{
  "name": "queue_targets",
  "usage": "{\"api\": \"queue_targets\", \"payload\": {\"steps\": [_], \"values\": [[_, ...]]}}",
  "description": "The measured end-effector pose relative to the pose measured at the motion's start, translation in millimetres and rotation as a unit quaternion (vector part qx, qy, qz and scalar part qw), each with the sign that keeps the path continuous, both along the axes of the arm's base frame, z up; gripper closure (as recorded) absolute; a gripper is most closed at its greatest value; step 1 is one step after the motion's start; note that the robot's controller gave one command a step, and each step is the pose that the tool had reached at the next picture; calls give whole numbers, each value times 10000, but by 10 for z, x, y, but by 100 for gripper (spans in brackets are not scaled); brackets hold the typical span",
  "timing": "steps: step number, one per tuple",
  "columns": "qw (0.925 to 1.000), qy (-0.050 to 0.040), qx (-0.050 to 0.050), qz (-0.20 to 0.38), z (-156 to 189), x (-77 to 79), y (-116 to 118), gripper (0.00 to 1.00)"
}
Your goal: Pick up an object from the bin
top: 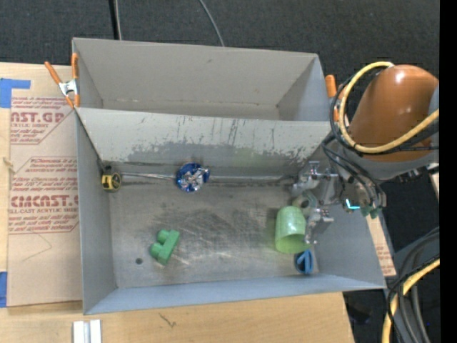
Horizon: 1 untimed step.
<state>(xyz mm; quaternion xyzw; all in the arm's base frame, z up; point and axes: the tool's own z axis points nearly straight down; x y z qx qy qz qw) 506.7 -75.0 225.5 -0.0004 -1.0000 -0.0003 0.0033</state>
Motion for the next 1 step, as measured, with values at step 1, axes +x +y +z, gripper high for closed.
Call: {"api": "queue_targets", "payload": {"steps": [1], "values": [[9370,-19,22,3494,-1078,43,-327,0]]}}
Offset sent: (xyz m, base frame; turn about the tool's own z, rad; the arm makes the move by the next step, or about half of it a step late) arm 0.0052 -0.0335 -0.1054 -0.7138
